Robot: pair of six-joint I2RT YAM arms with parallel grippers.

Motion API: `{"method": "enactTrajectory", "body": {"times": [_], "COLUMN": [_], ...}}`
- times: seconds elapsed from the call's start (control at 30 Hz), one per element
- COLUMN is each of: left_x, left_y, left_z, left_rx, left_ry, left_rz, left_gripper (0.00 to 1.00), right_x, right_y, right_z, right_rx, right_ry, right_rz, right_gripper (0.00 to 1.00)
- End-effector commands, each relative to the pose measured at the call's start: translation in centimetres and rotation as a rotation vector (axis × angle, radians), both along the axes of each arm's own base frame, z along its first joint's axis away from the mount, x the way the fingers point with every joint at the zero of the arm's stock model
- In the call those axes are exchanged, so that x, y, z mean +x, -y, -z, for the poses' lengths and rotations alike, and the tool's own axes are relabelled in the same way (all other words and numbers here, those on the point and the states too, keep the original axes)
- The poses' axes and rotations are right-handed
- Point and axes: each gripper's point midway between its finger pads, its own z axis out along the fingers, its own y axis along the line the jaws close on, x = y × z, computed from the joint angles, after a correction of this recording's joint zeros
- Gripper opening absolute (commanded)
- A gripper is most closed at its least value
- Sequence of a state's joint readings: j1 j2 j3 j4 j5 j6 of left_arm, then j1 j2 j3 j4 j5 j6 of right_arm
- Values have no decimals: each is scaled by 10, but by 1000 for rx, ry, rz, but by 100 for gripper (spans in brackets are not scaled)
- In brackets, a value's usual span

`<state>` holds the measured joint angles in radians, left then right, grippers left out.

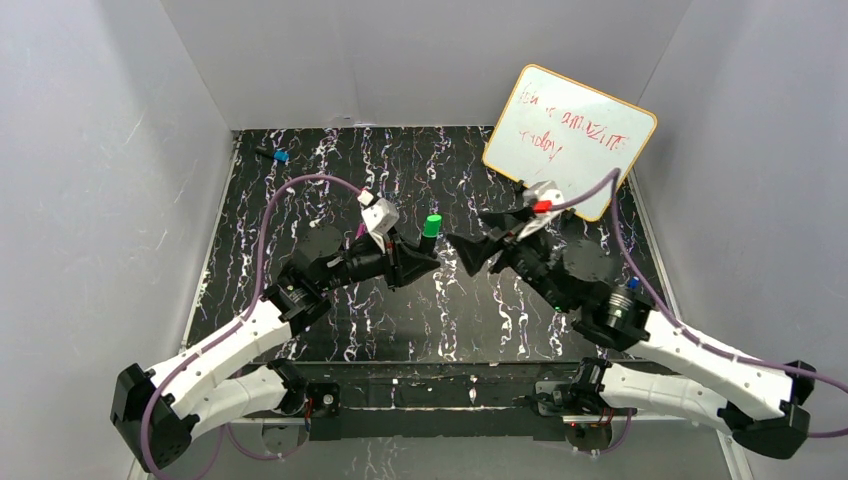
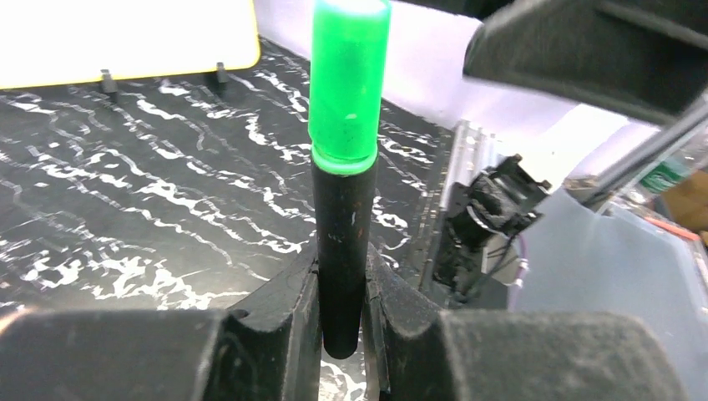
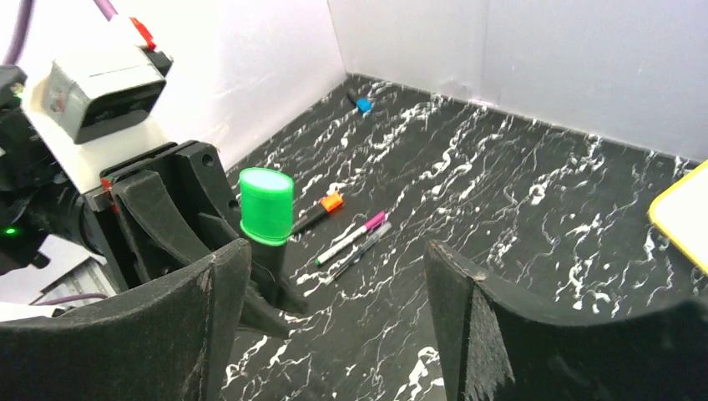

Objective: Insert the pens into the pen caps
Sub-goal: Press the pen cap onto the pen.

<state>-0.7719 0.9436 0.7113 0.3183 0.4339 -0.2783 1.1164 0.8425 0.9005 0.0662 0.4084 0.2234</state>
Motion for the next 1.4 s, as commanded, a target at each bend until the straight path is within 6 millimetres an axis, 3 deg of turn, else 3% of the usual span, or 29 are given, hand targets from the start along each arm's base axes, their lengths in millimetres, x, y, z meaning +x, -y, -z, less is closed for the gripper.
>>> {"method": "enactTrajectory", "body": {"times": [0.0,0.23,0.33,0.77,0.87,1.0,1.07,1.23,1.37], "left_x": [-33,-54,-56,-71,-71,-72,-72,-74,-76], "left_y": [5,9,8,3,2,1,0,1,2], "left_z": [-40,-56,-63,-80,-79,-76,-76,-78,-80], "left_rx": [-106,-137,-129,-149,-142,-135,-135,-141,-150], "left_ry": [6,-18,-5,9,7,5,6,7,5], "left_rz": [209,354,362,414,413,411,410,429,448], "left_gripper": [0,0,0,0,0,0,0,0,0], "right_x": [-17,-73,-81,-63,-55,-47,-45,-52,-69], "right_y": [23,-15,-24,-16,-8,19,21,6,-14], "right_z": [-57,-64,-59,-59,-63,-86,-86,-78,-76], "right_rx": [111,9,-26,-37,-21,114,113,80,57], "right_ry": [189,191,173,208,229,301,302,282,265], "right_rz": [-51,-437,-510,-407,-345,-217,-204,-281,-421], "right_gripper": [82,74,72,71,71,72,72,72,72]}}
